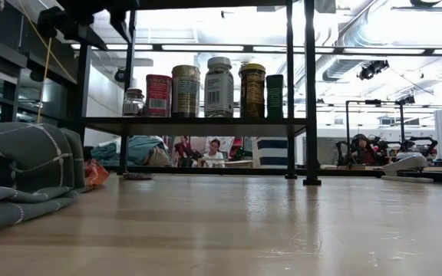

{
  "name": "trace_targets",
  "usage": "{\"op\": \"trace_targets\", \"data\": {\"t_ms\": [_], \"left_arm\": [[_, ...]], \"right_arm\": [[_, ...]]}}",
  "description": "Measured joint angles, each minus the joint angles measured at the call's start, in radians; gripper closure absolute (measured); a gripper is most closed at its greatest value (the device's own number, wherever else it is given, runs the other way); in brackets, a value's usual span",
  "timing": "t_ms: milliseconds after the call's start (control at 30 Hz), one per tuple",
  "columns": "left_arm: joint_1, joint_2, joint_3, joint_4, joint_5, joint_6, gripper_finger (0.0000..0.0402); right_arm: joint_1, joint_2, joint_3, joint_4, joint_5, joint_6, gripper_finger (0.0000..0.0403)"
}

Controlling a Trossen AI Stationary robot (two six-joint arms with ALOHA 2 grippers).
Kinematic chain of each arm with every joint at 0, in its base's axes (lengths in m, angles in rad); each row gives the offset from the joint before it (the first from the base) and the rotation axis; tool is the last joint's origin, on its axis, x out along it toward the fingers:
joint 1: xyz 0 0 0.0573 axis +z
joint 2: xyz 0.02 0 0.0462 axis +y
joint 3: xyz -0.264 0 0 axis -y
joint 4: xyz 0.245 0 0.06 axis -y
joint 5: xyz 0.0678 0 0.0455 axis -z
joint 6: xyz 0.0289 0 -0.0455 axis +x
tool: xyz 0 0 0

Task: Shelf spices
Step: Put the orange seasoning pack on the shelf

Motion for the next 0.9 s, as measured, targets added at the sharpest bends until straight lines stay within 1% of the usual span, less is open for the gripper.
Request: {"op": "trace_targets", "data": {"t_ms": [100,233,300,467,567,667,767,833,900], "left_arm": [[-0.046,-0.032,0.0,0.08,0.108,0.147,0.0162],[-0.122,-0.083,0.0,0.227,0.27,0.359,0.0162],[-0.154,-0.105,0.0,0.302,0.342,0.427,0.0162],[-0.223,-0.145,0.0,0.418,0.418,0.531,0.0162],[-0.253,-0.159,0.0,0.458,0.486,0.58,0.0162],[-0.286,-0.163,0.0,0.497,0.585,0.641,0.0162],[-0.326,-0.152,0.0,0.491,0.698,0.665,0.0162],[-0.366,-0.139,-0.003,0.482,0.737,0.665,0.0162],[-0.413,-0.128,-0.017,0.487,0.744,0.644,0.0162]], "right_arm": [[0.0,0.0,0.0,0.0,-0.005,-0.003,0.0403],[0.0,0.0,0.0,0.004,-0.024,-0.037,0.0403],[0.0,0.0,0.0,0.009,-0.042,-0.062,0.0403],[0.0,-0.001,0.0,0.009,-0.071,-0.086,0.0403],[0.0,-0.001,0.0,0.014,-0.114,-0.086,0.0403],[0.0,-0.002,0.0,0.053,-0.193,-0.086,0.0403],[0.0,-0.002,0.0,0.12,-0.329,-0.09,0.0403],[0.0,0.002,0.0,0.163,-0.446,-0.085,0.0403],[0.0,0.015,0.0,0.197,-0.537,-0.062,0.0403]]}}
